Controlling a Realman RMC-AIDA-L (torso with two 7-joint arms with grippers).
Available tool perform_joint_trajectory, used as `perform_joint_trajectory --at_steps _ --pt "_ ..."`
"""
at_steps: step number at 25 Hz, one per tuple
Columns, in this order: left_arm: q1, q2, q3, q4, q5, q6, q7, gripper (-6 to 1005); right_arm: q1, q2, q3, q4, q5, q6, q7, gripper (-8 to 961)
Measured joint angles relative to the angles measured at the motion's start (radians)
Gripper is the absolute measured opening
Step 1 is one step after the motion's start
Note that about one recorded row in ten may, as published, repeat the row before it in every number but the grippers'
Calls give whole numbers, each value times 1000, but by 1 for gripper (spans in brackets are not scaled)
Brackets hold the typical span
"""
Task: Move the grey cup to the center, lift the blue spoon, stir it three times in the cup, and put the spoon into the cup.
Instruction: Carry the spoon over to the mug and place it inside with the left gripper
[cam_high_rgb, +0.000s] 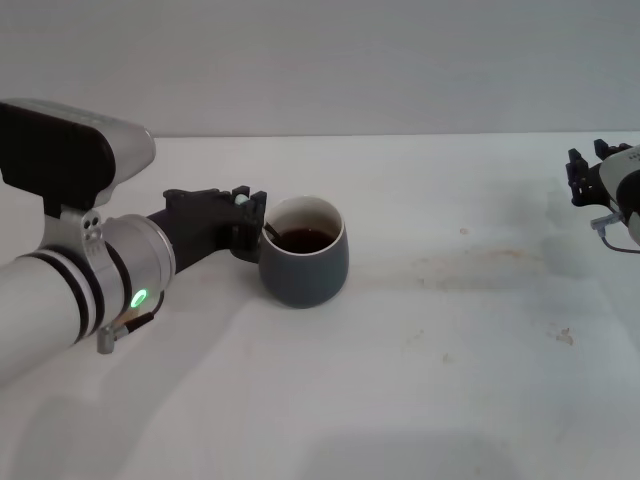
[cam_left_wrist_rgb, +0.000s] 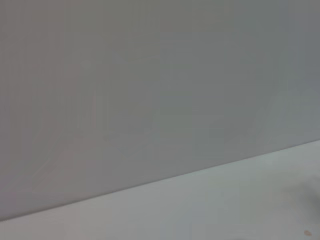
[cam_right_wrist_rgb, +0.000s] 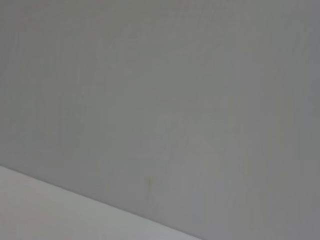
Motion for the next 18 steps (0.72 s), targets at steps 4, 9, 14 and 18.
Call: perform_joint_trajectory --at_steps 4,9,14,18 --pt "20 -2 27 -31 -2 -8 0 176 4 0 0 0 -1 -3 0 292" --pt "16 -2 63 -40 -9 -10 -2 177 5 0 -2 0 -2 -6 0 292" --pt "-32 -4 82 -4 -25 21 0 178 -2 0 -5 0 -2 -8 0 292" --pt "-66 -4 82 31 -29 38 0 179 -6 0 -4 0 -2 -7 -4 293"
